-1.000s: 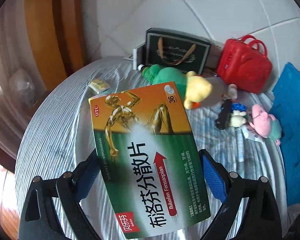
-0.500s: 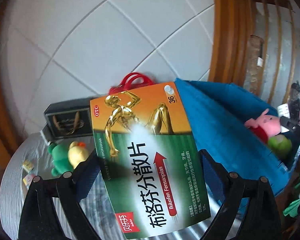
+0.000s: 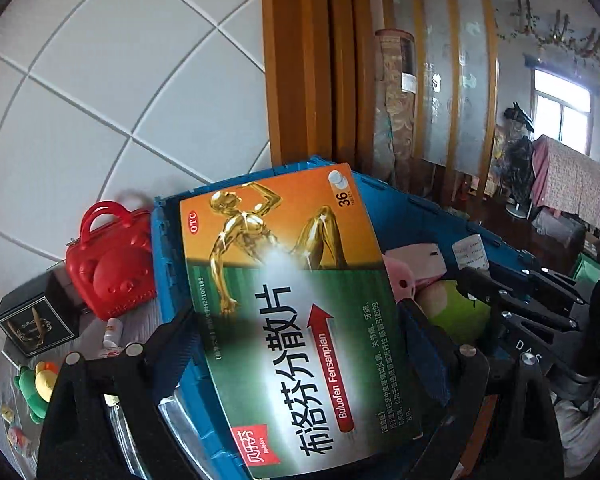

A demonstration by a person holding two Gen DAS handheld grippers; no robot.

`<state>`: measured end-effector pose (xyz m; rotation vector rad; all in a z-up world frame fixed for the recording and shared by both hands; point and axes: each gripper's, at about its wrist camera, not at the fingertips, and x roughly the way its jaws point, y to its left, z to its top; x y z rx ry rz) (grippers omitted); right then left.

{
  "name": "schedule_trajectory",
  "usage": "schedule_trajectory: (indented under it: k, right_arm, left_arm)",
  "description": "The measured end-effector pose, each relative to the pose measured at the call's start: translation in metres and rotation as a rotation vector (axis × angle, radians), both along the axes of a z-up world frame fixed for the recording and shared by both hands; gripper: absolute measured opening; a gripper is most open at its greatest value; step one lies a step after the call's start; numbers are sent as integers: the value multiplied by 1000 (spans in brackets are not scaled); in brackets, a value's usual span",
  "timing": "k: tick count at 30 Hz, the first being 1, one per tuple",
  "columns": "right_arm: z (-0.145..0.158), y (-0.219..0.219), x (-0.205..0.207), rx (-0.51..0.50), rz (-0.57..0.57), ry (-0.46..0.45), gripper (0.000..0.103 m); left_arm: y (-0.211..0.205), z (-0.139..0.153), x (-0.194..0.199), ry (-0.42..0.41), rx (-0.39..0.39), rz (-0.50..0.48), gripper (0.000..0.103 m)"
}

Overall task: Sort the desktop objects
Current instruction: 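Carry the box and bottle over the blue bin and release both, then move both grippers back over the table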

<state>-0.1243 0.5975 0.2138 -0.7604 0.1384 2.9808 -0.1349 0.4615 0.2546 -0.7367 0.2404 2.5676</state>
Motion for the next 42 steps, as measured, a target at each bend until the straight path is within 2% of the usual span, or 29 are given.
schedule_trajectory:
  k: [5, 9, 13, 22, 23, 25, 26, 27, 30, 32, 36, 42]
  right_arm:
    - [-10, 26, -3, -2, -11, -18, 28]
    - [-19, 33, -7, -8, 7, -40, 28]
    - [-28, 37, -14, -14, 18, -63, 28]
    - [-32, 35, -20, 22, 5, -81, 28]
    - [-32, 36, -20, 24, 2, -81, 30]
    - [-32, 36, -18, 19, 1, -74, 51]
    - [-31, 36, -17, 26, -10, -70, 76]
    - [-30, 36, -16, 36, -18, -64, 91]
    - [-23, 33, -9, 46, -17, -35, 95]
    - [-19, 32, -5, 43, -19, -24, 103]
    - [-8, 22, 4, 53, -13, 4, 103]
    - [17, -19, 24, 71, 35, 92, 103]
  left_arm:
    - [29, -21, -14, -50, -55, 10, 95]
    - [20, -32, -15, -69, -69, 36, 95]
    - [9, -35, -20, -51, -77, 68, 95]
    - [-2, -38, -19, -61, -57, 65, 95]
    - [-3, -38, -18, -61, -55, 65, 95]
    - [-5, -37, -16, -62, -47, 62, 95]
    - [-6, -37, -15, -62, -46, 62, 95]
    - [-7, -37, -14, -60, -45, 59, 95]
    - [-15, -34, -8, -50, -29, 60, 95]
    - [-23, -29, -3, -32, -13, 65, 95]
    - [-46, -19, 11, 19, 22, 98, 95]
    - [-109, -12, 28, 68, 70, 163, 95]
